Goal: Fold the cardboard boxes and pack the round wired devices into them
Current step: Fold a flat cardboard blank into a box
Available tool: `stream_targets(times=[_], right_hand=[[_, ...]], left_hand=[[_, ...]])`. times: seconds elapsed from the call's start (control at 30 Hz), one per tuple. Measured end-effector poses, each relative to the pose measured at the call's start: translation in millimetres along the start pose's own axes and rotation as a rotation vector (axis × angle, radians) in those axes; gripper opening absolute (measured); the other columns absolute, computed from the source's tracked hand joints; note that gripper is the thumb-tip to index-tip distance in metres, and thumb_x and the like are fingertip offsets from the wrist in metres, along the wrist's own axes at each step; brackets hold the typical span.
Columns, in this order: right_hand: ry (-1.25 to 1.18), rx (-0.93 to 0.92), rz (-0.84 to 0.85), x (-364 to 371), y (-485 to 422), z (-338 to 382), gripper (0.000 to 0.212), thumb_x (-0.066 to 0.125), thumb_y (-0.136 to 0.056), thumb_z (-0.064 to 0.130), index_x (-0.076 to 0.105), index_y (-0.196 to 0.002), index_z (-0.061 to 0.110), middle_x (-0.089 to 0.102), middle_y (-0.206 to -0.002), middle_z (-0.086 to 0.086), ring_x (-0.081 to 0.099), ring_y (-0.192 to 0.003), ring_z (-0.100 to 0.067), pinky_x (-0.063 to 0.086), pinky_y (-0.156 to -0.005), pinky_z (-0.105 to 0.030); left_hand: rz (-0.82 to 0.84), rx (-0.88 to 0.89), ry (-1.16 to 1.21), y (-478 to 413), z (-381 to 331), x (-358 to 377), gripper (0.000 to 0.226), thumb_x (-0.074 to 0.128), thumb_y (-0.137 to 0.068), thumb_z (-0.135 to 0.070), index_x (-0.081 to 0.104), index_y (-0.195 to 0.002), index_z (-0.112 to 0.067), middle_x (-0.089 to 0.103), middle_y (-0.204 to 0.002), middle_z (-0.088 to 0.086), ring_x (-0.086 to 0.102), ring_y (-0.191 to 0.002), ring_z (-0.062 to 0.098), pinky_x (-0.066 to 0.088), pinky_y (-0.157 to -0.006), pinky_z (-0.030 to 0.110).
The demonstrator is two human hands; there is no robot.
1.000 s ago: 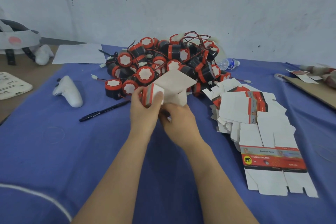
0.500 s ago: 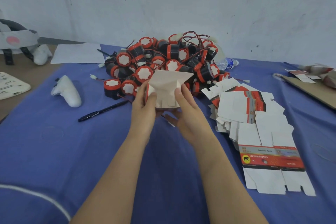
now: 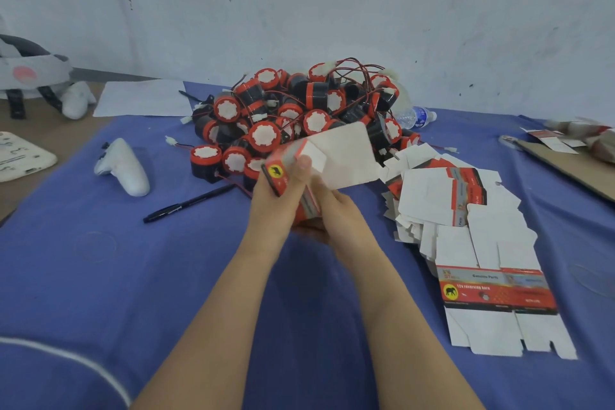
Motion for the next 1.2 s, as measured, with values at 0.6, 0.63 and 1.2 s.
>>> stream_targets(times=[0.6, 0.63, 1.2], right_hand=[[0.095, -0.233, -0.127, -18, 5, 21, 0.034, 0.041, -0.102, 0.027, 0.065, -0.097, 0.003, 0.066, -0.103, -0.021, 0.059, -0.104, -0.042, 0.052, -0.088, -0.053], [0.081, -0.23, -0.156, -21, 5, 20, 0.035, 0.042, -0.102, 0.027, 0.064, -0.097, 0.0, 0.065, -0.102, -0.024, 0.059, -0.101, -0.043, 0.054, -0.084, -0.052], [-0.337, 0.035, -0.156, -12, -10, -3, 0.031, 0.05, -0.091, 0.057, 0.059, -0.088, 0.028, 0.071, -0.088, -0.001, 0.071, -0.073, -0.014, 0.057, -0.057, -0.026]], left_hand=[[-0.103, -0.096, -0.006, -9, 5, -15, 0.083, 0.03, -0.061, -0.083, 0.061, -0.117, -0.03, 0.07, -0.106, -0.006, 0.067, -0.096, 0.011, 0.056, -0.08, 0.03], [-0.065, -0.103, 0.021, -8, 6, -13, 0.076, 0.032, -0.062, -0.082, 0.064, -0.11, -0.032, 0.072, -0.101, -0.008, 0.07, -0.09, 0.009, 0.057, -0.073, 0.027], [-0.091, 0.12, 0.161, -6, 0, -9, 0.064, 0.032, -0.081, -0.071, 0.026, -0.141, -0.049, 0.034, -0.153, -0.01, 0.041, -0.136, 0.01, 0.038, -0.11, 0.042]])
Point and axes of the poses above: each hand's wrist, its own y-axis away from the middle knuckle, its own x-axis out of the palm, z = x × y, the point moved 6 cm from there along -y, towards the middle knuckle
